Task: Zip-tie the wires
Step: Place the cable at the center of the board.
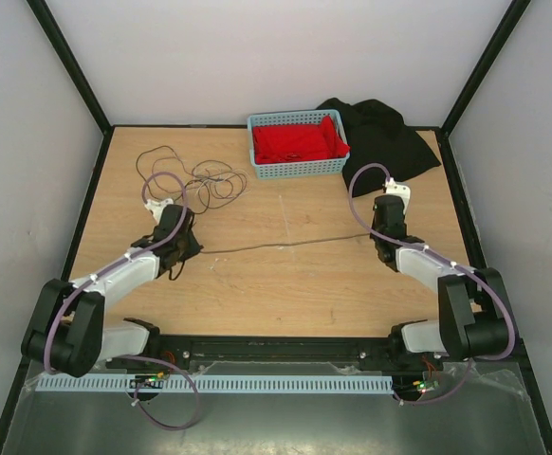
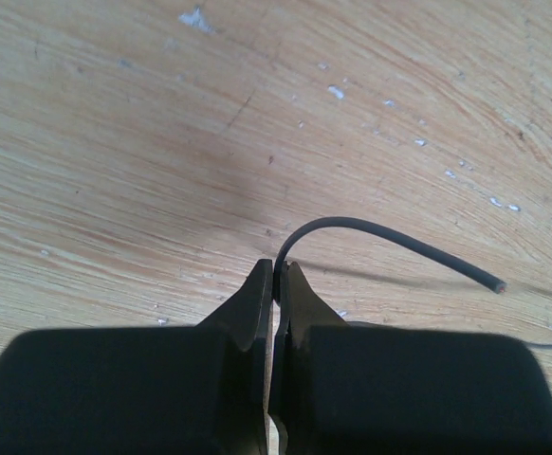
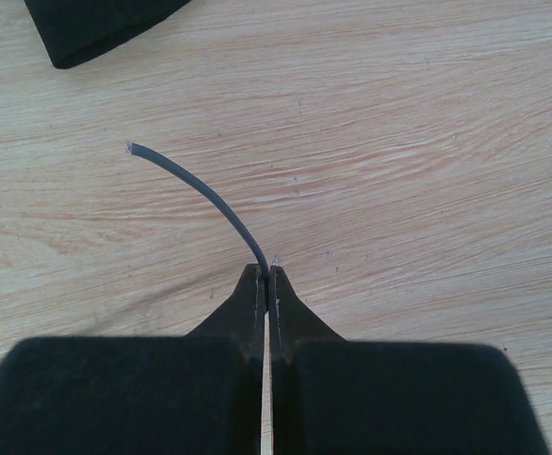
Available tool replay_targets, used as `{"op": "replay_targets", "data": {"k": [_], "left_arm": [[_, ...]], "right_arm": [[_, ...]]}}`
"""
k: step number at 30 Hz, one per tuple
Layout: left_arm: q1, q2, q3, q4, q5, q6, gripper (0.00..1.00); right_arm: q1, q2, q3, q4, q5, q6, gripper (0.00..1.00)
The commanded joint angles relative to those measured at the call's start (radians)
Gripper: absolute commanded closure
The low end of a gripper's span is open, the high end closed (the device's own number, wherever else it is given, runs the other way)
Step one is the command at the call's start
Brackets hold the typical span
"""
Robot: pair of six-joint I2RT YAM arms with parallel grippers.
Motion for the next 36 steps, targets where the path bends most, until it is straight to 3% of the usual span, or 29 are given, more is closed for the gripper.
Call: {"op": "replay_targets", "data": {"k": [1, 10, 21, 36], "left_arm": [[-0.010, -0.004, -0.049, 0.065, -0.052, -0.114, 1.00], [-0.086, 0.089, -0.070, 0.106, -0.120, -0.193, 1.00], [-0.151, 0.158, -0.061, 0.104, -0.246, -0.185, 1.00], [-0.149, 0.110, -0.060, 0.073, -0.268, -0.172, 0.67]], "right_arm": [[-0.013, 0.018, 0.024, 0.060, 0.076, -0.012, 1.00], [-0.014, 0.086, 0.012, 0.075, 0.057, 0.010, 1.00], [-0.013, 0.185, 0.038, 0.065, 0.028, 0.013, 1.00], [-0.014, 0.182, 0.097, -0.009, -0.001, -0.011, 0.66]]}}
